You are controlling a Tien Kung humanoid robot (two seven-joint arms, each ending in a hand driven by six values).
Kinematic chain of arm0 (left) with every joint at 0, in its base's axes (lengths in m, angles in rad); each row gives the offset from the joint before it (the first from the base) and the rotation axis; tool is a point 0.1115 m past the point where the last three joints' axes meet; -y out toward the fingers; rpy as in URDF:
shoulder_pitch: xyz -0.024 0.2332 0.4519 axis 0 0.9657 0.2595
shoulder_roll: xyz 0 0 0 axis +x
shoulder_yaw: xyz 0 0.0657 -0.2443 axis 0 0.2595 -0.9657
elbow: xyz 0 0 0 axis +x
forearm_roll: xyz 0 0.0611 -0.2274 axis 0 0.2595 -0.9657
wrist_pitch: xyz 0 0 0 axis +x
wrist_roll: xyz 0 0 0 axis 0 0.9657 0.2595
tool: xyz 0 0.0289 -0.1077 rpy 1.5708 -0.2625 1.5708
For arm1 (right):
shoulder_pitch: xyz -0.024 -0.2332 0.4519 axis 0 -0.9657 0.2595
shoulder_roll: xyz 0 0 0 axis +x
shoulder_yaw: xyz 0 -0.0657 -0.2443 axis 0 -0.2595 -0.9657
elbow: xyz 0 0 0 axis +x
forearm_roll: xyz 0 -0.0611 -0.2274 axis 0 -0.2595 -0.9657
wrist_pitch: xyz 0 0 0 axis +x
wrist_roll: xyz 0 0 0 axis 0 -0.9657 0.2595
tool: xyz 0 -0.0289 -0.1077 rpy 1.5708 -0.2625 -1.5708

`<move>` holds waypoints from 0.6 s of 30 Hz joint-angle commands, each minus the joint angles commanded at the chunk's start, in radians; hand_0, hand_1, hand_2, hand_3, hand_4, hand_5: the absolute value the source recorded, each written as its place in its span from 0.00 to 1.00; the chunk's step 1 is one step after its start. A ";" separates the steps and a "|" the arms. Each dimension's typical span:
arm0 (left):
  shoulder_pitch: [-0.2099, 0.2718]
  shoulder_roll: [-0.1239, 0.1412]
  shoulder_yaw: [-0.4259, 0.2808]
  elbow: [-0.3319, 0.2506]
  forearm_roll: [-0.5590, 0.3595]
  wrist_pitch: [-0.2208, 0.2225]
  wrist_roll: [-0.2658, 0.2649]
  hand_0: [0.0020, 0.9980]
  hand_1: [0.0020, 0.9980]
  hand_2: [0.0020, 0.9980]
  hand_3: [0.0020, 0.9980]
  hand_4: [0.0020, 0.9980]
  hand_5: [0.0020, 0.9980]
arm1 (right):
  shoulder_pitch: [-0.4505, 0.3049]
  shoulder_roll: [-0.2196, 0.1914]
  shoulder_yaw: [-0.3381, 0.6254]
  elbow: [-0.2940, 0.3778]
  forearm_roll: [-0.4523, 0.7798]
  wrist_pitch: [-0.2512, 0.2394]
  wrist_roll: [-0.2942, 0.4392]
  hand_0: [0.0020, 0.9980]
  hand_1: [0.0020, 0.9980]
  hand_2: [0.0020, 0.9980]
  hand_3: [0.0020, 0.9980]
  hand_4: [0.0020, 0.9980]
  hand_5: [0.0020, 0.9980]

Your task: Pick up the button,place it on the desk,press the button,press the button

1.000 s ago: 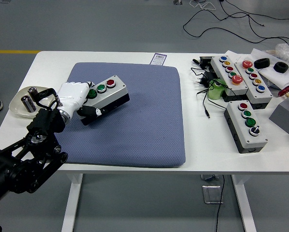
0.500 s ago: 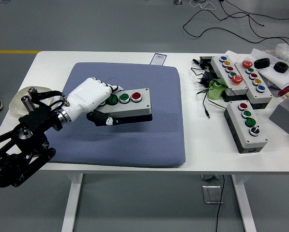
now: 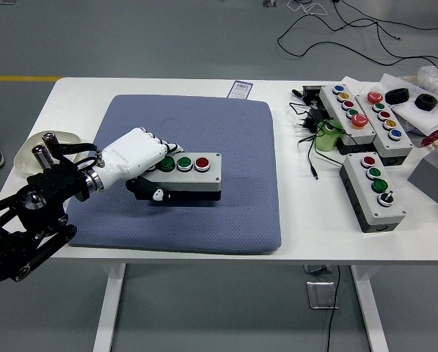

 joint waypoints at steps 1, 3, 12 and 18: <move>0.001 0.004 0.002 -0.002 0.001 0.001 0.000 0.01 0.00 0.00 0.23 0.71 0.00 | 0.000 0.000 0.001 0.000 -0.002 0.000 0.000 0.67 0.66 0.68 0.62 0.31 0.17; 0.007 0.016 0.006 -0.012 0.001 0.006 -0.006 0.01 0.00 0.00 0.23 0.71 0.00 | -0.001 0.000 0.006 0.000 -0.007 0.001 0.000 0.67 0.66 0.68 0.62 0.31 0.17; 0.031 0.052 0.004 -0.007 0.000 0.041 -0.025 0.01 0.00 0.00 0.24 0.72 0.00 | -0.002 0.000 0.016 0.000 -0.018 0.002 0.001 0.67 0.66 0.68 0.62 0.31 0.17; 0.048 0.054 -0.008 0.009 0.009 0.050 -0.027 0.01 0.00 0.00 0.24 0.74 0.00 | -0.001 0.000 0.019 0.000 -0.022 0.002 0.001 0.67 0.66 0.68 0.62 0.31 0.17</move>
